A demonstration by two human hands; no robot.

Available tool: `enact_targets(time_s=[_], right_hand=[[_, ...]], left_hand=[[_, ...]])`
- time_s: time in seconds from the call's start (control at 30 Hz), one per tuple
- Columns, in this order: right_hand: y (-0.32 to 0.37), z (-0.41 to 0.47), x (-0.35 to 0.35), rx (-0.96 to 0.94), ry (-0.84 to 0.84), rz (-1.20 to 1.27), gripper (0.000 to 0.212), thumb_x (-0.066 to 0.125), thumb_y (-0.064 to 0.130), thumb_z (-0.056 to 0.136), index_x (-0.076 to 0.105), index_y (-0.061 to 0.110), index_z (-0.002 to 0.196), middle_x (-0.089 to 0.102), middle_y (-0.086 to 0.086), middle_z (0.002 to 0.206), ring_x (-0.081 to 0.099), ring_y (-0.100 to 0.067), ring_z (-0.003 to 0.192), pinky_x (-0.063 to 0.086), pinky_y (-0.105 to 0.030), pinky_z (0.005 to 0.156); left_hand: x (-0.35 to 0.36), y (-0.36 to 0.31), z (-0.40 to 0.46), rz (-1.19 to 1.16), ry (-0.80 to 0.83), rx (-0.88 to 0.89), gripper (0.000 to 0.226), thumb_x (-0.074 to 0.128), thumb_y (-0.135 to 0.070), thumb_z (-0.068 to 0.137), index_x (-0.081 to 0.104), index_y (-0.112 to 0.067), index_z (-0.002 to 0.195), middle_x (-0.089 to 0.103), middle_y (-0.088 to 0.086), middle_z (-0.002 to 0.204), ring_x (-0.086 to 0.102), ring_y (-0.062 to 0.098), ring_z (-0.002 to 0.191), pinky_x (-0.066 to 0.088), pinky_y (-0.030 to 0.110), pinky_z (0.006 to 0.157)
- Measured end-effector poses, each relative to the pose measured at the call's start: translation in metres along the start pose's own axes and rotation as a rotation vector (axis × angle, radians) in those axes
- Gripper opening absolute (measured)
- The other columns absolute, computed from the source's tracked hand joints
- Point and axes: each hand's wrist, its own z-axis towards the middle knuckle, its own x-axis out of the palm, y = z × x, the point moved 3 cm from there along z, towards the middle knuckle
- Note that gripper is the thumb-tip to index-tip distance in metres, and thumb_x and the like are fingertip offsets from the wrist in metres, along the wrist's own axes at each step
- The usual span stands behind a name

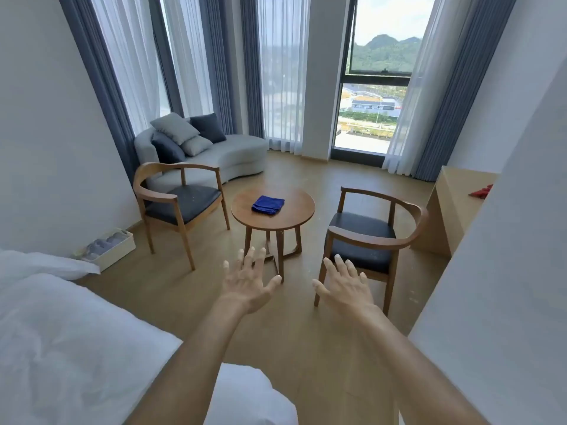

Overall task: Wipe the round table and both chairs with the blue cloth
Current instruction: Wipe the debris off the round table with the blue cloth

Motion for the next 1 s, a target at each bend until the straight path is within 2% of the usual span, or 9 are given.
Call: enact_targets(time_s=[0.23,0.6,1.0], right_hand=[[-0.029,0.119,0.009,-0.022,0.031,-0.033,0.067,0.031,0.057,0.096,0.01,0.026,0.152,0.002,-0.003,0.162,0.0,-0.028,0.148,0.008,-0.053,0.117],[-0.039,0.301,0.003,-0.043,0.007,-0.028,0.069,0.032,0.063,0.091,0.015,0.03,0.15,0.009,-0.001,0.161,0.006,-0.028,0.148,0.011,-0.055,0.116],[-0.048,0.489,0.001,-0.193,0.11,-0.065,0.068,0.027,0.059,0.096,0.012,0.025,0.152,0.005,-0.004,0.161,0.006,-0.029,0.148,0.013,-0.053,0.115]], left_hand=[[0.026,0.0,0.108,0.002,0.048,-0.041,0.078,0.028,-0.065,0.092,-0.002,-0.028,0.154,-0.003,0.0,0.163,-0.007,0.023,0.15,0.0,0.051,0.118],[0.027,-0.001,0.275,0.001,0.092,-0.115,0.079,0.03,-0.065,0.092,-0.004,-0.028,0.154,-0.006,0.0,0.163,-0.009,0.023,0.149,-0.002,0.05,0.118],[0.038,0.0,0.43,-0.043,0.09,-0.282,0.078,0.03,-0.062,0.094,0.0,-0.026,0.154,-0.002,0.003,0.163,-0.005,0.023,0.15,0.0,0.05,0.119]])
